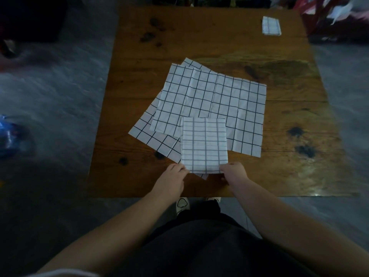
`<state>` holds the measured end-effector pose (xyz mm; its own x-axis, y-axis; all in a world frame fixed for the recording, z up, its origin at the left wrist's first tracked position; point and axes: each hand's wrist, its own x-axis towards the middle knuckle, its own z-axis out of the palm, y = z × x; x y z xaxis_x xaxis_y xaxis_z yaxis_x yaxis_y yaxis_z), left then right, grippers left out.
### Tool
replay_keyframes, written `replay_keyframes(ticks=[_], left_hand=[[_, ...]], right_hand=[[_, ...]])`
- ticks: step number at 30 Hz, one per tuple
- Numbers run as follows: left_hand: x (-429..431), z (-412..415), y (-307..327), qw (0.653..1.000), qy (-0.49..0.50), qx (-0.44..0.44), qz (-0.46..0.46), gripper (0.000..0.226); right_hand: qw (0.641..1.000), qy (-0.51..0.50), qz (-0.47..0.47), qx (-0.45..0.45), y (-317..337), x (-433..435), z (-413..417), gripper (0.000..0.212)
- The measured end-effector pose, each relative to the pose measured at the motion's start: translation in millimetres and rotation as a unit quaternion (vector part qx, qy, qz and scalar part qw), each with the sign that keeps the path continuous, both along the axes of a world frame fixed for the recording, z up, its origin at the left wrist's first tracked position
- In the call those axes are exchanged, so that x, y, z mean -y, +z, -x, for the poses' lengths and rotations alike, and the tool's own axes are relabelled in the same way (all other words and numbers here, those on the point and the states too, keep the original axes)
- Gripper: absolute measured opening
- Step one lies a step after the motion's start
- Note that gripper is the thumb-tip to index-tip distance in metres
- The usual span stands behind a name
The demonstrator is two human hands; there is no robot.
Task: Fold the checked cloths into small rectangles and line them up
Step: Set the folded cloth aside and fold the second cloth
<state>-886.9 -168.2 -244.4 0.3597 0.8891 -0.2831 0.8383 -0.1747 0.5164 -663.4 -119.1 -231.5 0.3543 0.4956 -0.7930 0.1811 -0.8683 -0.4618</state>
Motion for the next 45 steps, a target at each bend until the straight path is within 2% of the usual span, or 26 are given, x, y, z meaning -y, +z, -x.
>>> replay_keyframes(ticks=[3,6,10,14,20,23,27,31,34,37,40,43,45], left_hand=[[-0.4,-5.1,2.5,0.999,-0.001,-0.036,-0.012,0.045],[0.1,-14.2,6.0,0.996,0.009,-0.066,-0.056,0.058],[-2.1,-20.8,8.6,0.994,-0.039,-0.071,-0.067,0.071],[-0.4,-20.2,9.4,0.994,-0.031,-0.017,-0.101,0.050],[-1.0,-11.3,17.9,0.996,-0.033,0.025,-0.078,0.033],[-7.5,-15.1,28.0,0.998,0.007,0.057,-0.039,0.029],[-32.2,-27.2,35.5,0.992,0.080,0.093,0.027,0.018],[-62.5,-37.0,33.5,0.978,0.160,0.115,0.065,0.010],[-77.3,-40.0,25.3,0.961,0.227,0.121,0.096,0.013],[-79.5,-40.0,26.5,0.935,0.289,0.165,0.121,0.048],[-70.2,-35.0,29.9,0.947,0.278,0.136,0.085,0.059],[-47.1,-32.6,30.7,0.981,0.182,0.064,0.024,0.054],[-24.5,-36.7,26.7,0.997,0.080,0.023,-0.003,0.053]], right_hand=[[0.999,-0.023,-0.023,-0.005,6.8,6.2,-0.8,0.016],[0.994,-0.062,-0.065,-0.062,18.4,11.5,-3.6,0.024],[0.983,-0.103,-0.083,-0.124,37.6,22.4,-10.8,0.025],[0.974,-0.110,-0.078,-0.180,46.8,37.4,-24.6,0.018],[0.987,-0.037,-0.079,-0.132,52.1,47.4,-46.2,0.012],[0.986,-0.040,-0.087,-0.134,54.9,44.7,-52.0,0.015],[0.977,-0.098,-0.083,-0.169,57.1,24.0,-50.9,0.023],[0.970,-0.141,-0.058,-0.189,54.4,-6.8,-42.9,0.031],[0.967,-0.134,-0.068,-0.206,48.7,-23.5,-39.5,0.027],[0.973,-0.081,-0.109,-0.187,44.3,-29.4,-40.0,0.027],[0.983,0.018,-0.153,-0.099,38.7,-20.3,-39.2,0.030],[0.964,0.208,-0.163,0.037,30.8,6.7,-40.3,0.034],[0.917,0.345,-0.169,0.105,25.4,27.6,-43.9,0.041]])
